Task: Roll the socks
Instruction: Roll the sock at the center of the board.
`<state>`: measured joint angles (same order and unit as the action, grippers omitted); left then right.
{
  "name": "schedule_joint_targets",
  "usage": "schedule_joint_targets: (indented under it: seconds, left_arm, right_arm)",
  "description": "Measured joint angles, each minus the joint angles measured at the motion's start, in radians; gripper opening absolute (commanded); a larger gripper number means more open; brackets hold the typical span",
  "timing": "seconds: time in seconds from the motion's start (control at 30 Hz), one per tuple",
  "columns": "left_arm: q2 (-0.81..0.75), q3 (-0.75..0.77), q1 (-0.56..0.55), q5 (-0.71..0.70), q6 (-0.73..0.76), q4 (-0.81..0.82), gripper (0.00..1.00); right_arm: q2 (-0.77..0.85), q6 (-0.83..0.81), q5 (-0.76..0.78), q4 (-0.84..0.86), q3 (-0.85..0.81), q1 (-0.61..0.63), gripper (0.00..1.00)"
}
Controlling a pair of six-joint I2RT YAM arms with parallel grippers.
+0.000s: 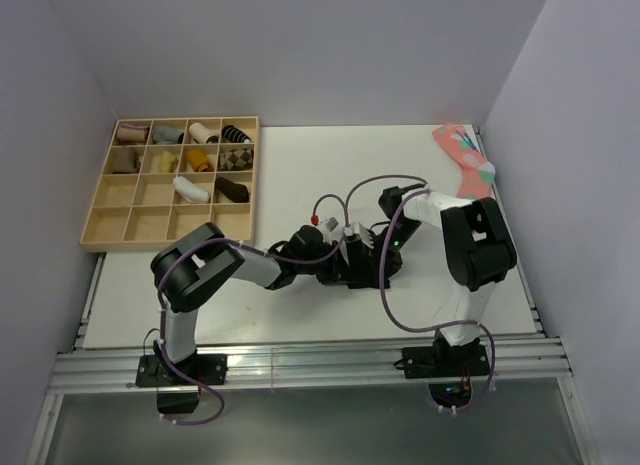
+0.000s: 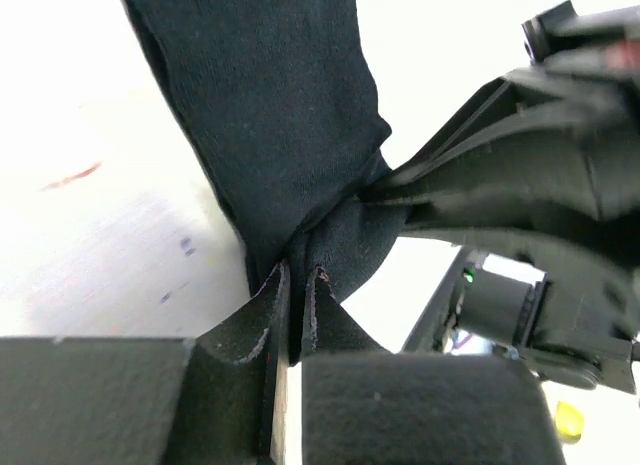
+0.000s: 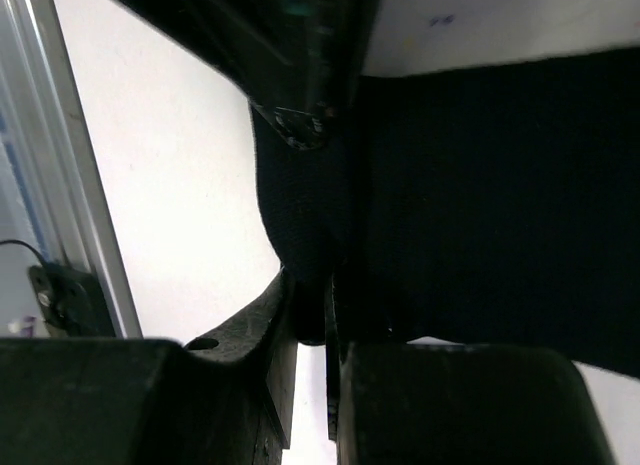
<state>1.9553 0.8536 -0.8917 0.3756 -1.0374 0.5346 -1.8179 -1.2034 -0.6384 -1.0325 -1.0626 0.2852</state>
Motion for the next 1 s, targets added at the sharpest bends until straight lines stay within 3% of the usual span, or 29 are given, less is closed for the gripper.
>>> schedule_joint_targets:
  seconds: [0.33, 0.57, 0.77, 1.0]
  left_arm:
    - [-0.060, -0.092, -0.004, -0.156, -0.003, 0.071, 0.06]
    - [-0.172, -0.191, -0.007, -0.265, 0.040, 0.050, 0.24]
    - [-0.278, -0.274, -0.017, -0.408, 0.192, 0.079, 0.36]
    - [-0.298, -0.363, -0.100, -0.532, 0.399, 0.249, 0.40]
  right_arm:
    - [-0.114, 0.069, -0.027, -0.043, -0.143, 0.033, 0.06]
    - [-0.138, 0.106, -0.033, -0.030, -0.179, 0.114, 0.06]
    - [-0.197, 0.141, -0.029, -0.093, -0.237, 0.120, 0.05]
    - [-0.247, 0.153, -0.013, -0.193, -0.253, 0.116, 0.05]
